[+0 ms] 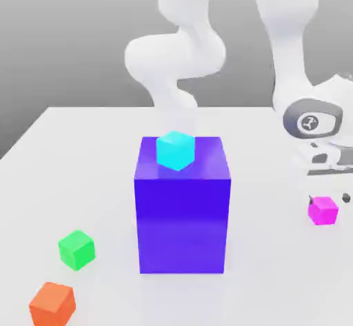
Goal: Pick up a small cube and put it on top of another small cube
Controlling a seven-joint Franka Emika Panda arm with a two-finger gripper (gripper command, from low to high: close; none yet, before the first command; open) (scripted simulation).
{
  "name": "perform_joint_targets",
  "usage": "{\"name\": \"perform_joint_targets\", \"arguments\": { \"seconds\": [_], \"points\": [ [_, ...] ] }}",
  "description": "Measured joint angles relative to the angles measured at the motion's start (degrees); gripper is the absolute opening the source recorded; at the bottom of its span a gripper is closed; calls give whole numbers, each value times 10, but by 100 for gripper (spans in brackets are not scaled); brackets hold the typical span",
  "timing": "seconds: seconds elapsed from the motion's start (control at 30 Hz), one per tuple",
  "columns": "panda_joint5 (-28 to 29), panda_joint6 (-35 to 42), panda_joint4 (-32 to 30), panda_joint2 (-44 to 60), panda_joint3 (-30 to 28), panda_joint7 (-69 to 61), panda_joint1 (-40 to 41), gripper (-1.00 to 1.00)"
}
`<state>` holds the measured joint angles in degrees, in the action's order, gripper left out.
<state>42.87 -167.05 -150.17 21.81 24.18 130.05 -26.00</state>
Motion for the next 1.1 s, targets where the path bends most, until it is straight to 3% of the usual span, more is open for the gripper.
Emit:
{"name": "perform_joint_targets", "arguments": {
  "seconds": [0.23, 0.37, 0.57, 0.77, 0.93, 1.1],
  "points": [
    [6, -3, 1, 3, -6, 4, -5, -100],
    [-71, 25, -17, -47, 69, -56, 53, -100],
    [-251, 59, -46, -129, 192, -189, 146, -100],
    [-520, 52, -43, -195, 258, -391, 218, -100],
    [-726, 74, -23, -241, 236, -547, 216, -100],
    [-868, 108, -2, -273, 195, -656, 213, -100]
  ]
}}
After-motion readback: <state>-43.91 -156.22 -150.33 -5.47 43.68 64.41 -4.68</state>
